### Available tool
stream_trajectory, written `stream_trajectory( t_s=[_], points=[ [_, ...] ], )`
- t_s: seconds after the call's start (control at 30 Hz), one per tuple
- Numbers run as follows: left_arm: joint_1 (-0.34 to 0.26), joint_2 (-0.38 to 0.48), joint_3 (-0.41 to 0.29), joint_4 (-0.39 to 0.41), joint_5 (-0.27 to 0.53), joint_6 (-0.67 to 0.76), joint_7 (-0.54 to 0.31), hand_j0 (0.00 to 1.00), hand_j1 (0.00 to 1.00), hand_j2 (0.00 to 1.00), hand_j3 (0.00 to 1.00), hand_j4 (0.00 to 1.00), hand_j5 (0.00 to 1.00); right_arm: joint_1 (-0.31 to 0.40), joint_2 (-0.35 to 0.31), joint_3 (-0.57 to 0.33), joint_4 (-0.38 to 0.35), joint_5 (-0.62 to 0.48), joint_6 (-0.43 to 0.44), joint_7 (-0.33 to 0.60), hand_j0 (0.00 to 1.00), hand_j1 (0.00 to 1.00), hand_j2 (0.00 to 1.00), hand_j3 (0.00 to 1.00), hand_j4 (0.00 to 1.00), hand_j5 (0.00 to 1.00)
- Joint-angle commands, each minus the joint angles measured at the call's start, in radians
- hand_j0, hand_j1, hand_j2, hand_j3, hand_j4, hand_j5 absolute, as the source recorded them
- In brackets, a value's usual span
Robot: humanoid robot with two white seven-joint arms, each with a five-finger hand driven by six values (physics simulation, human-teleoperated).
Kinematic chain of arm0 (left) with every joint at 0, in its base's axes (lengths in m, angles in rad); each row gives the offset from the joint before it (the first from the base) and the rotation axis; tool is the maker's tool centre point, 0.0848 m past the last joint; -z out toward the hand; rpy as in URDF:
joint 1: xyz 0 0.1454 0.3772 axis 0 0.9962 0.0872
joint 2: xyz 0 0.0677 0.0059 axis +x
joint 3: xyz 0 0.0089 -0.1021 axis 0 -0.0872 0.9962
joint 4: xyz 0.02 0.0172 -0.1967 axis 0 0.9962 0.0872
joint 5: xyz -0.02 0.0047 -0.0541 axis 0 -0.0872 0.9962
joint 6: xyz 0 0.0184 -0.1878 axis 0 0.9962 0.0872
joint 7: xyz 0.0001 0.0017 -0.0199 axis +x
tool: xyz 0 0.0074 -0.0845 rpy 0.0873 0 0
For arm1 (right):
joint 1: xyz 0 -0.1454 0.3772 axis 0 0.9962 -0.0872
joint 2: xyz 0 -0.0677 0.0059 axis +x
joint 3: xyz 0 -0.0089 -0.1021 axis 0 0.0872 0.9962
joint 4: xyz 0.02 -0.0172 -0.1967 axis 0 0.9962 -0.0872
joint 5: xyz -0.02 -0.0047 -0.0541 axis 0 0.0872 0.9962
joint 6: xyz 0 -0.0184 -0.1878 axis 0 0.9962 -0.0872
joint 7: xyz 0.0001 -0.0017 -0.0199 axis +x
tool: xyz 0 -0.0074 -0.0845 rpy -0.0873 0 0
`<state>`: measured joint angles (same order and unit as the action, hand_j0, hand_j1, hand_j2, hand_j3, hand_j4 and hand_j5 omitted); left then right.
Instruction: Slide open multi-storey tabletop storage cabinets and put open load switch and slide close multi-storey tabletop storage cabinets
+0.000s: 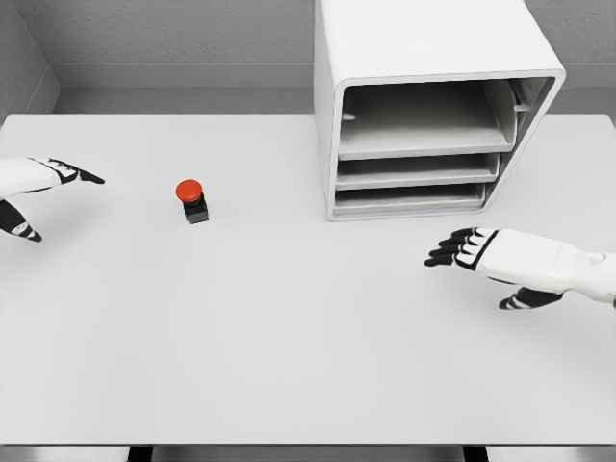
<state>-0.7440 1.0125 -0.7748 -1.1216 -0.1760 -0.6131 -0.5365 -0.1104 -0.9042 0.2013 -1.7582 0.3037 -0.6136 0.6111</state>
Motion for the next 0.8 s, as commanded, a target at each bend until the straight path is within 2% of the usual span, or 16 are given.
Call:
stream_trajectory(
  t_s=[0.0,0.13,0.2,0.23,0.3,0.37,0.47,0.53,0.63,0.77],
  points=[
    [0.0,0.0,0.0,0.003,0.006,0.002,0.0,1.0,1.0,1.0,1.0,1.0,1.0,-0.002,-0.001,0.004,-0.001,-0.006,0.003,0.0,1.0,1.0,1.0,1.0,1.0,1.0],
    [-0.003,-0.006,-0.001,0.005,0.001,0.002,-0.002,1.0,1.0,1.0,1.0,1.0,1.0,-0.009,-0.001,0.003,-0.001,-0.006,0.003,0.0,1.0,1.0,1.0,1.0,1.0,1.0],
    [-0.017,-0.044,-0.006,0.019,-0.003,0.002,-0.034,1.0,1.0,1.0,1.0,1.0,1.0,-0.031,-0.001,0.001,-0.001,-0.008,0.003,0.0,1.0,1.0,1.0,1.0,1.0,1.0],
    [-0.046,-0.109,-0.009,0.058,-0.005,0.002,-0.074,1.0,1.0,1.0,1.0,1.0,1.0,-0.057,-0.001,-0.003,-0.001,-0.008,0.003,0.0,1.0,1.0,1.0,1.0,1.0,1.0],
    [-0.1,-0.278,-0.011,0.213,-0.005,0.002,-0.074,1.0,1.0,1.0,1.0,1.0,1.0,-0.103,-0.002,-0.003,0.0,-0.081,0.003,0.0,1.0,1.0,1.0,1.0,1.0,1.0],
    [-0.124,-0.354,-0.011,0.292,-0.008,0.002,-0.074,1.0,1.0,1.0,1.0,1.0,1.0,-0.132,-0.002,-0.003,0.0,-0.09,0.003,0.0,1.0,1.0,1.0,1.0,1.0,1.0],
    [-0.127,-0.399,0.0,0.296,-0.056,0.002,-0.074,1.0,1.0,1.0,1.0,1.0,1.0,-0.155,-0.002,-0.003,0.002,-0.112,0.003,0.0,1.0,1.0,1.0,1.0,1.0,1.0],
    [-0.135,-0.399,-0.001,0.302,-0.059,0.002,-0.074,1.0,1.0,1.0,1.0,1.0,1.0,-0.158,-0.005,-0.039,0.002,-0.155,0.003,0.0,1.0,1.0,1.0,1.0,1.0,1.0],
    [-0.176,-0.446,-0.006,0.376,-0.059,0.002,-0.074,1.0,1.0,1.0,1.0,1.0,1.0,-0.189,-0.004,-0.04,0.009,-0.166,0.003,0.0,1.0,1.0,1.0,1.0,1.0,1.0],
    [-0.206,-0.454,-0.014,0.364,-0.086,0.002,-0.074,1.0,1.0,1.0,1.0,1.0,1.0,-0.233,-0.004,-0.028,0.009,-0.17,0.003,0.0,1.0,1.0,1.0,1.0,1.0,1.0]
  ],
)
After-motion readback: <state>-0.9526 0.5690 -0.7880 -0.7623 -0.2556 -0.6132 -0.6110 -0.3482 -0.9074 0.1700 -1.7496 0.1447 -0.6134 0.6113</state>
